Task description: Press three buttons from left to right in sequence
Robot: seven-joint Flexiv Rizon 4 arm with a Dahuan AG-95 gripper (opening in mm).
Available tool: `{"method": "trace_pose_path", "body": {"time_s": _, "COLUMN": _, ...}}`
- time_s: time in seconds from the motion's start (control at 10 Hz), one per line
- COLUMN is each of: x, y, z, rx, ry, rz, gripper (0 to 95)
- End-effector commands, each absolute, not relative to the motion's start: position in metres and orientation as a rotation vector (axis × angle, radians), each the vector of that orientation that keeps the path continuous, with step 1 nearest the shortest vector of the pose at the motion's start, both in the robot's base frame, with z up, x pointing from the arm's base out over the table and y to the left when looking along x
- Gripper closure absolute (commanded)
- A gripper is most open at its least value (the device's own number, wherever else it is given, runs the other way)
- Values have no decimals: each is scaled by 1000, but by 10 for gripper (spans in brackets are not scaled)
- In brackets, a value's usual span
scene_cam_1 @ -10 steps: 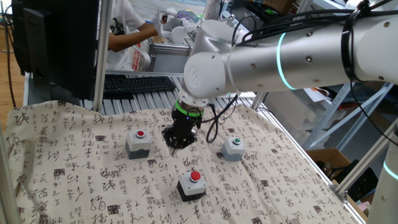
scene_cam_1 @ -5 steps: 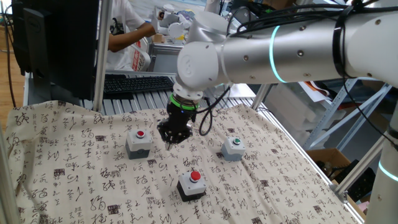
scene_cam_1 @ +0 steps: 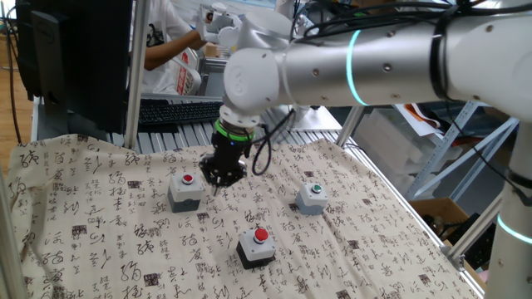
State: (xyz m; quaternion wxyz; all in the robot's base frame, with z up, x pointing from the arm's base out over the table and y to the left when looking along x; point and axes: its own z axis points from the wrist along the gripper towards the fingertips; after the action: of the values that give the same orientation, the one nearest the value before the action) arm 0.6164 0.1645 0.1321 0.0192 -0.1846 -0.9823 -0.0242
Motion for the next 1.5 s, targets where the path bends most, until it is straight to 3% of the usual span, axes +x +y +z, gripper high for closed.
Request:
{"method": "trace_pose_path", "body": {"time_s": 0.1, "x": 622, "y": 167, "z": 133, "rx": -576, "ry": -3050, "rz": -78, "gripper": 950}}
{"method": "trace_pose_path", "body": {"time_s": 1.5, "x": 660, "y": 188, "z": 120, "rx": -607, "ry": -3045, "rz": -91, "gripper": 950}}
